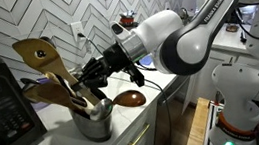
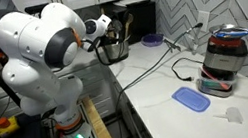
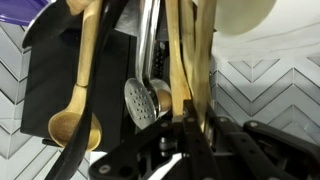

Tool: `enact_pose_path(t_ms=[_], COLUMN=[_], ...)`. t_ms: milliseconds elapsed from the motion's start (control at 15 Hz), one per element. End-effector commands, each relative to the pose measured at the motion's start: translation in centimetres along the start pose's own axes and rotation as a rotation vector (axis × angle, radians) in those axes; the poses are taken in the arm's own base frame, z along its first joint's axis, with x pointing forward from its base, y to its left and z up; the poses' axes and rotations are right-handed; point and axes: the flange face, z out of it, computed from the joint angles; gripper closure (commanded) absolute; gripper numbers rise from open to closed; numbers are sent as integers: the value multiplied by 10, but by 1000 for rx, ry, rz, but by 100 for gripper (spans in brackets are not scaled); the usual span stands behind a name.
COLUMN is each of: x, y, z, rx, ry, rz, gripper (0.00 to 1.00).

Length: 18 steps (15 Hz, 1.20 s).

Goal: Put the wooden cooking stick upright in the utensils box

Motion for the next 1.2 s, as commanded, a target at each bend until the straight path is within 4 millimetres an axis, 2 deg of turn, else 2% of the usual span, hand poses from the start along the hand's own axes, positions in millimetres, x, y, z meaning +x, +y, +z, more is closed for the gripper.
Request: enact_pose_path(t_ms=[0, 200, 333, 400, 533, 867, 1000, 1133], x=[-25, -37, -39, -32, -23, 1, 5, -2], y=[-2, 6, 11, 22, 27, 21, 16, 14], z=[2, 2, -7, -2, -14, -32, -32, -32], rx=[64, 57, 25, 3, -61, -120, -114, -121], ry=[24, 69, 125, 155, 219, 313, 323, 315], rz=[-53, -30, -18, -6, 38, 114, 143, 192], gripper=[97, 97, 97, 97, 97, 97, 97, 97])
